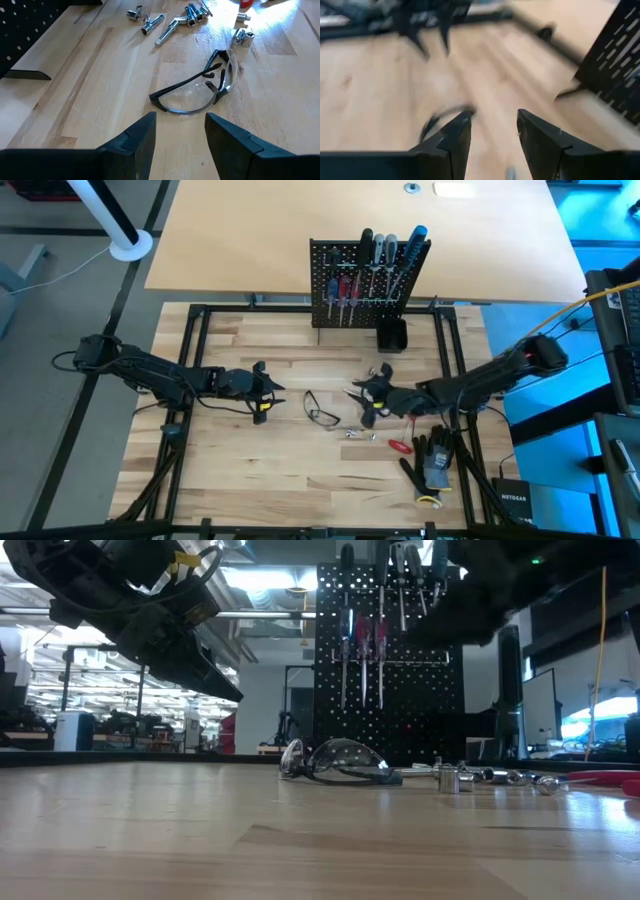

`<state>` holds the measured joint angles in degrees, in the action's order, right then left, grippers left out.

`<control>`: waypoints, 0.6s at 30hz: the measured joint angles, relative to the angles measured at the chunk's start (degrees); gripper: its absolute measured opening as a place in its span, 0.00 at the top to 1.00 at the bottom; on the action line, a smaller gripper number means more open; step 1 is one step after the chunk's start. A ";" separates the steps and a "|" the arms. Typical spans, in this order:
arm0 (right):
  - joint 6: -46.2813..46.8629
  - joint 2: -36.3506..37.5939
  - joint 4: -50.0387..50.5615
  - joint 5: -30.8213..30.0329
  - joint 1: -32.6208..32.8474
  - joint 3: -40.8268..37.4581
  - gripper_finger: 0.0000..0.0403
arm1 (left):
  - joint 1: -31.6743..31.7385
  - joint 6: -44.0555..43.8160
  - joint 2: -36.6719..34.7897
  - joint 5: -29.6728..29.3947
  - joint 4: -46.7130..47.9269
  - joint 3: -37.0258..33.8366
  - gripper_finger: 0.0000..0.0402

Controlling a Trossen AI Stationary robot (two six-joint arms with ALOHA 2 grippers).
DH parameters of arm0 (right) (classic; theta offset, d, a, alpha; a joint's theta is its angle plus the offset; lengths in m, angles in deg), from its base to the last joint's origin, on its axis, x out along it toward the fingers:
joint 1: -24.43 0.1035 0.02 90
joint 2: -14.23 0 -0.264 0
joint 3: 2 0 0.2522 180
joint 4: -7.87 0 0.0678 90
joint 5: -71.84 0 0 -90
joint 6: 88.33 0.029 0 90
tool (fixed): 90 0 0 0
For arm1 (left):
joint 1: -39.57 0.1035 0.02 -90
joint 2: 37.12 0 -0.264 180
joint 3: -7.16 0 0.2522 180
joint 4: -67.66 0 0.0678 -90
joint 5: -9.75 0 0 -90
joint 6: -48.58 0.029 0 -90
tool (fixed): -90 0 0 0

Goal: Hang tools onto peg board
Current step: Hang the red allen wrench on the peg board

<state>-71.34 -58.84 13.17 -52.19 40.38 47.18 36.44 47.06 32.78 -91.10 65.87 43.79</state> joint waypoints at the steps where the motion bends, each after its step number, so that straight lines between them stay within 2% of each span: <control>1: 1.88 1.16 2.87 2.05 -0.05 0.00 0.60 | 0.00 0.00 -0.01 0.00 -0.05 0.00 0.60; 3: 5.45 3.03 8.70 5.47 -0.17 0.00 0.60 | 0.00 0.00 -0.01 0.00 0.07 0.00 0.60; 7: 12.27 5.06 18.69 8.62 -0.17 0.00 0.60 | 0.01 0.00 -0.01 0.00 0.10 0.00 0.60; 18: 36.15 4.97 45.53 25.17 -0.17 0.00 0.60 | 0.01 -0.22 -0.01 0.00 0.33 0.00 0.60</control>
<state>-35.18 -53.87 58.70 -27.02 40.20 47.18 36.46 46.84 32.77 -91.10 66.20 43.79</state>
